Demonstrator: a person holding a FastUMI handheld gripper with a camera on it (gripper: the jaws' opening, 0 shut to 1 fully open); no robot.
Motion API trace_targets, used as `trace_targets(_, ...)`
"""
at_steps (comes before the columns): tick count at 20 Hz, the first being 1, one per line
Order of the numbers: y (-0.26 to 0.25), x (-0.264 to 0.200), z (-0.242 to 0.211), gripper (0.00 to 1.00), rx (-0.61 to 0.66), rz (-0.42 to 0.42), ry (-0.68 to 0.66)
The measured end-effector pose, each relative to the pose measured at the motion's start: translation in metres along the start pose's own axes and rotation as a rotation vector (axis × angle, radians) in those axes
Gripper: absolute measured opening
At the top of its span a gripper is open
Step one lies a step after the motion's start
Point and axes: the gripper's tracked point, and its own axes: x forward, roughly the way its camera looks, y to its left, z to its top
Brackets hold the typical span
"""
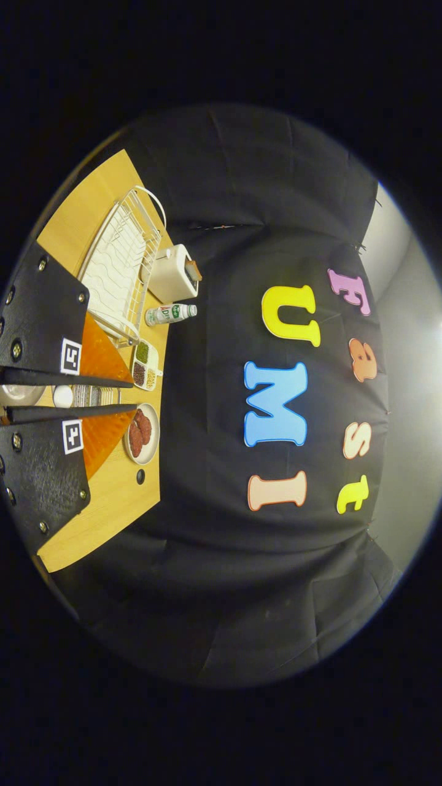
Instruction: Take the plate from the dish rack, then take the spoon from the basket and place it into the plate.
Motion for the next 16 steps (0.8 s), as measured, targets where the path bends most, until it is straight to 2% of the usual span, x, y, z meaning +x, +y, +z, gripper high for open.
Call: trace_targets(16, 0.079, 0.023, -0.069, 0.12, -0.118, 0.189, 0.165)
